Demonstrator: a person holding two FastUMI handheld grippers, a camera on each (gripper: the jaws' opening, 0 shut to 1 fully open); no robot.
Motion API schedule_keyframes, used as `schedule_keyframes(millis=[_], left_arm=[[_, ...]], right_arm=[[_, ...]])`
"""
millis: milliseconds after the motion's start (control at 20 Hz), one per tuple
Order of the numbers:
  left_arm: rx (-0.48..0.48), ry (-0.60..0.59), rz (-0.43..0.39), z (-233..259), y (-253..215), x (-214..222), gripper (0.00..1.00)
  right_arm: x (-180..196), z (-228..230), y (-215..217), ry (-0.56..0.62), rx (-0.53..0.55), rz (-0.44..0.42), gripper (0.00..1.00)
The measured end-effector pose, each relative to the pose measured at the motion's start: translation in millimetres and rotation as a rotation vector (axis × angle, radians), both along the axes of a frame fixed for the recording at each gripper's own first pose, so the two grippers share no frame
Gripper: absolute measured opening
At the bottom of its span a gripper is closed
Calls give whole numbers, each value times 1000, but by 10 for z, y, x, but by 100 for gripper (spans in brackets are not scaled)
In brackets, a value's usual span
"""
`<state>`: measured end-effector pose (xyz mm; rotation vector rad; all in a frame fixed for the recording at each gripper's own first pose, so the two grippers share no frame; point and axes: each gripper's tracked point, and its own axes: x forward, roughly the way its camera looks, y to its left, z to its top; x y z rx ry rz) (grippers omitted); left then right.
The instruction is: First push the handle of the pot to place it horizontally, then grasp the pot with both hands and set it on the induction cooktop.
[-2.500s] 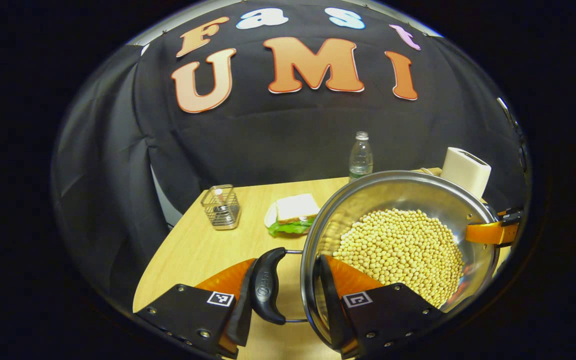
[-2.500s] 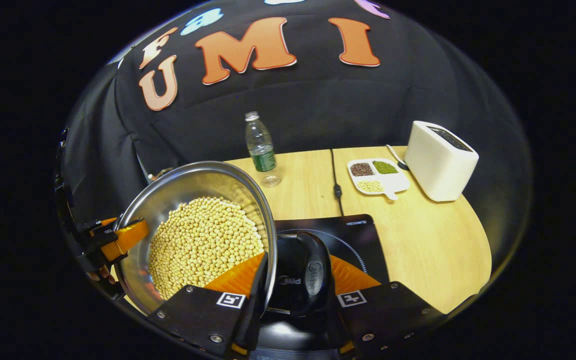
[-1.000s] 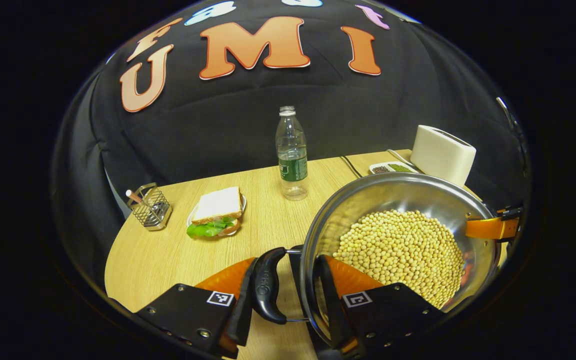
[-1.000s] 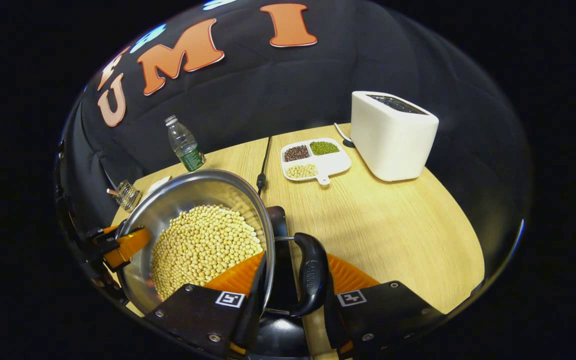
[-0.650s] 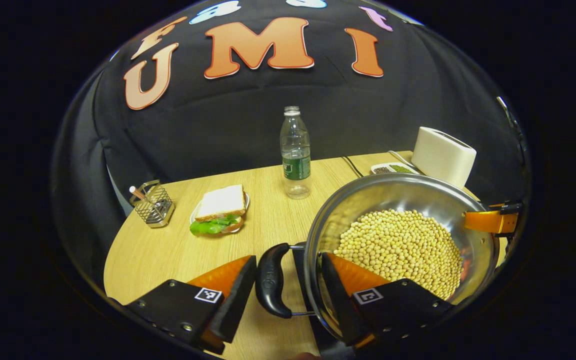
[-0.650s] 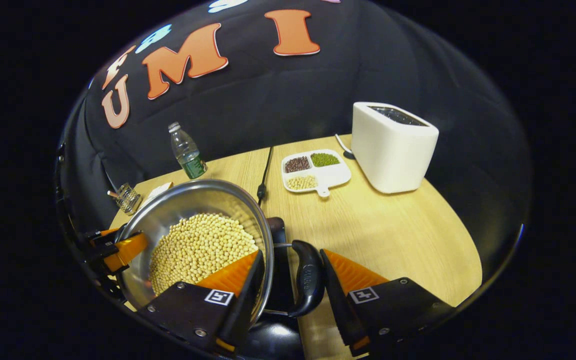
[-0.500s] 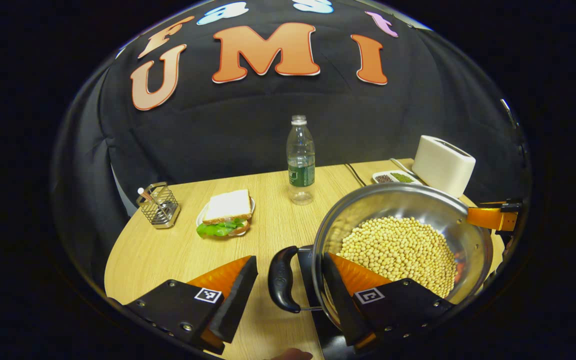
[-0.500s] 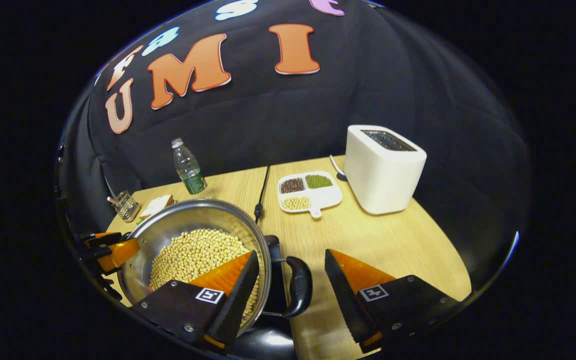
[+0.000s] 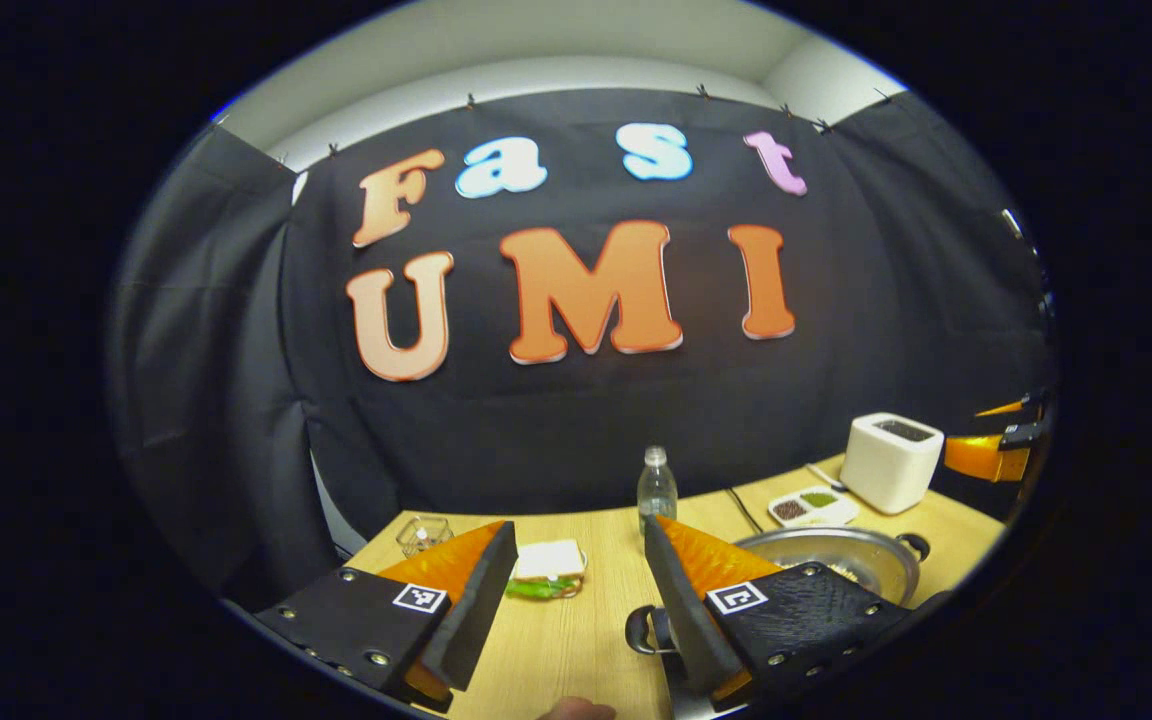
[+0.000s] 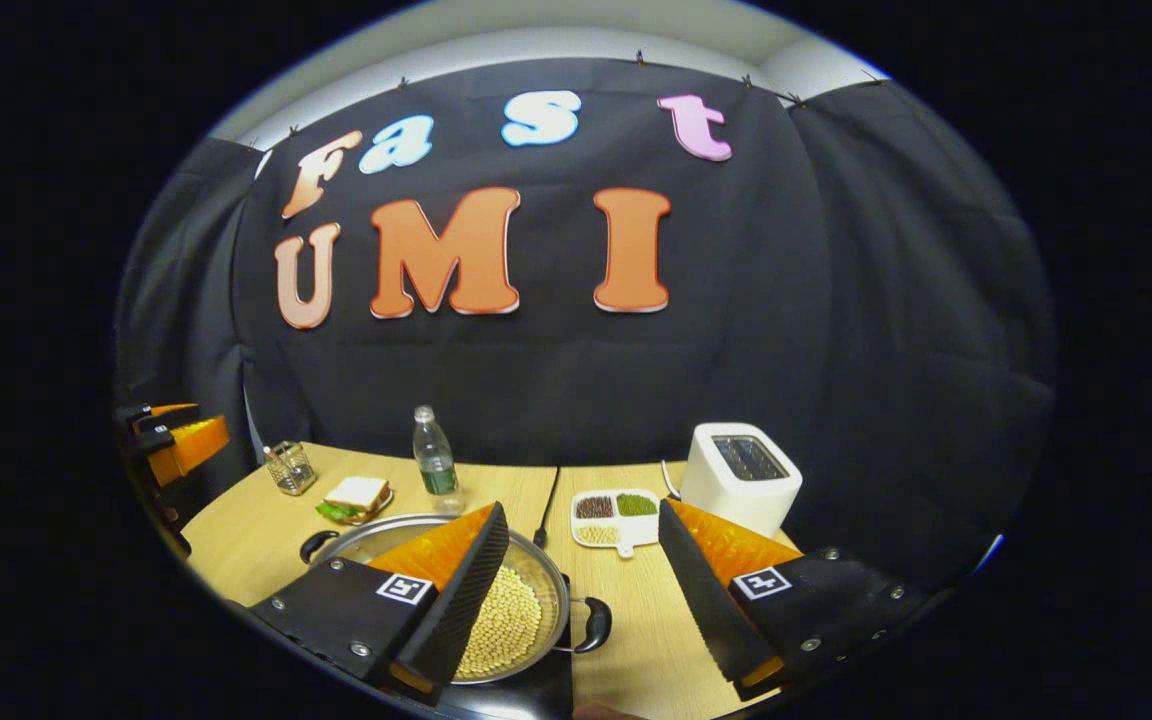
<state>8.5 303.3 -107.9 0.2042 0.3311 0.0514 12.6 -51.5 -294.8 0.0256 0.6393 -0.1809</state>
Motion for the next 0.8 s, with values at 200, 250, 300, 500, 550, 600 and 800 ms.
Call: schedule_keyframes(millis=[200, 250, 300, 500, 550, 600, 800], left_arm=[[-65, -139, -10, 1022, 28, -127, 79], [-74, -167, -8, 1256, 52, -164, 80], [-80, -197, 0, 1455, 106, -177, 80], [-105, -288, 72, 2198, 385, -411, 80], [-106, -300, 83, 2326, 428, -457, 80], [-104, -310, 92, 2444, 468, -526, 79], [-76, -327, 126, 2722, 640, -682, 77]], right_arm=[[125, 854, 44, -176, -49, 43, 94], [145, 1063, 66, -218, -57, 55, 94], [157, 1265, 94, -255, -62, 65, 93], [157, 1933, 151, -356, -60, 99, 93], [114, 2094, 111, -370, -53, 97, 94], [113, 2226, 129, -385, -46, 104, 94], [109, 2614, 173, -441, -29, 133, 94]])
